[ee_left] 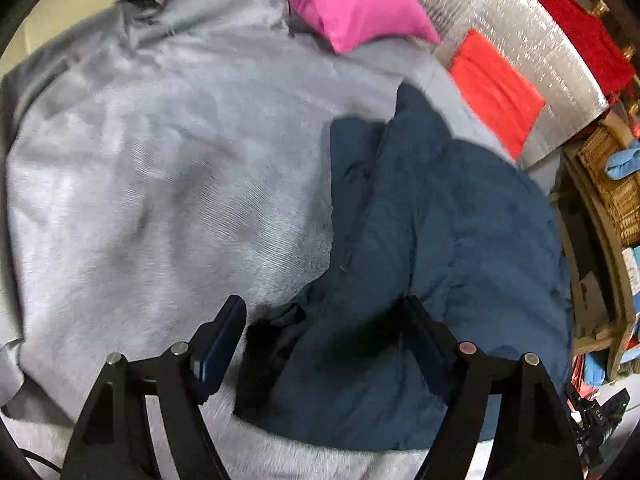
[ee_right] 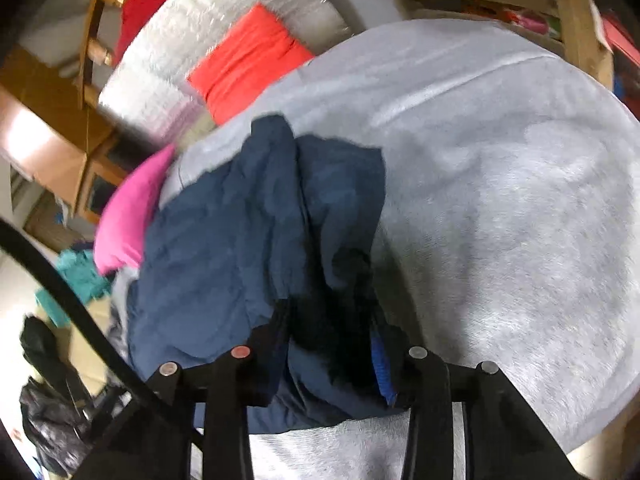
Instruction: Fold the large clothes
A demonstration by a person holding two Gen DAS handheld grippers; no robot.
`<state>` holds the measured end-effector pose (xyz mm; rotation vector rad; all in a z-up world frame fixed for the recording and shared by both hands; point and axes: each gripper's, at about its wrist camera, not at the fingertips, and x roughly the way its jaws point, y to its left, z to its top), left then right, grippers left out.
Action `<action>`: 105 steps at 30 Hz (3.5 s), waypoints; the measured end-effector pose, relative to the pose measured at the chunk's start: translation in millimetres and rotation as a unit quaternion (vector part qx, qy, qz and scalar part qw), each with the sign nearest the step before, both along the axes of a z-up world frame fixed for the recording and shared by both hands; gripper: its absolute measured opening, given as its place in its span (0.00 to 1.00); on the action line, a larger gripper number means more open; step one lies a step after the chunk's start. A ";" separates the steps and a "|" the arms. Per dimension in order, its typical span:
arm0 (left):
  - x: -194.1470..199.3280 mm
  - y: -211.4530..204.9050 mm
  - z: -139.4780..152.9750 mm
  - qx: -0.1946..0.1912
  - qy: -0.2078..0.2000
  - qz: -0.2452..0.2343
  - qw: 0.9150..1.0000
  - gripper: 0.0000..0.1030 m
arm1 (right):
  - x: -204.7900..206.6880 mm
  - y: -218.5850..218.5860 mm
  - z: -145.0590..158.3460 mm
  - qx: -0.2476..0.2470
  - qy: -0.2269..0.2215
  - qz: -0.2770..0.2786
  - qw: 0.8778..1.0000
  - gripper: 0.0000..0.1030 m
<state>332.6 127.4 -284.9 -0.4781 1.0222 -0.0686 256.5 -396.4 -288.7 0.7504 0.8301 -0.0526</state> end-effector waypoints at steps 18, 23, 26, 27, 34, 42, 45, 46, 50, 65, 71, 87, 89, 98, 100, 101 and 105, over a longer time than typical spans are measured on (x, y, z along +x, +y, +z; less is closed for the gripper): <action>-12.3 11.9 -28.4 -0.090 0.039 0.018 0.995 0.78 | -3.5 38.0 -9.6 -0.034 0.022 0.040 0.998 0.38; 0.1 -7.8 -21.0 -0.019 0.011 0.007 1.000 0.78 | -0.2 66.1 -5.0 -0.112 0.010 0.071 0.991 0.38; 1.7 -5.7 -21.4 -0.023 0.013 0.009 1.000 0.78 | 6.7 66.2 -17.4 -0.104 0.038 0.071 0.991 0.38; -1.1 -4.1 -20.2 -0.024 0.014 0.010 1.000 0.78 | 6.2 65.8 -14.5 -0.104 0.035 0.072 0.991 0.38; -46.3 15.6 9.9 -0.043 -0.025 0.004 0.999 0.77 | -24.9 22.6 4.7 -0.011 -0.018 -0.010 1.000 0.53; -61.1 -9.4 -6.7 -0.136 0.005 -0.075 0.988 0.79 | -27.8 24.4 -26.8 0.158 0.009 0.027 0.987 0.69; -50.4 -9.2 -23.0 -0.161 0.034 -0.046 0.985 0.79 | -10.8 21.6 -41.1 0.186 0.019 0.000 0.982 0.70; -43.2 -6.3 -27.5 -0.170 0.041 -0.031 0.984 0.79 | -3.2 18.8 -47.7 0.198 0.024 -0.014 0.980 0.70; -37.2 6.5 -36.0 -0.196 0.037 0.020 0.980 0.77 | 2.7 12.4 -63.8 0.238 0.008 -0.059 0.969 0.61; -28.5 -1.8 -25.8 -0.151 0.019 0.024 0.988 0.62 | -5.0 44.2 -30.7 0.103 0.005 -0.010 0.995 0.38; -45.7 3.0 -18.3 -0.173 0.016 0.015 0.985 0.72 | -10.7 38.1 -24.3 0.123 -0.007 -0.012 0.992 0.67; -40.9 0.4 -22.2 -0.129 0.006 0.002 0.992 0.54 | -4.6 60.5 -32.4 0.061 0.005 0.028 0.998 0.36; -43.7 4.3 -23.0 -0.131 0.015 0.010 0.991 0.62 | -8.8 60.1 -27.8 0.063 0.003 0.033 0.997 0.37; -86.2 6.0 41.9 0.014 -0.114 0.007 0.993 0.78 | -36.8 88.9 34.7 -0.030 -0.056 0.114 0.991 0.37; -87.7 -10.5 48.8 0.056 -0.138 -0.020 0.989 0.79 | -35.4 88.5 46.2 -0.061 -0.080 0.099 0.990 0.37; -85.9 -19.4 46.5 0.071 -0.137 -0.036 0.987 0.82 | -30.4 89.1 48.1 -0.073 -0.083 0.090 0.990 0.37; -60.1 -52.2 11.5 0.135 -0.056 -0.079 0.986 0.82 | 2.1 81.4 19.6 -0.089 -0.013 0.062 0.994 0.37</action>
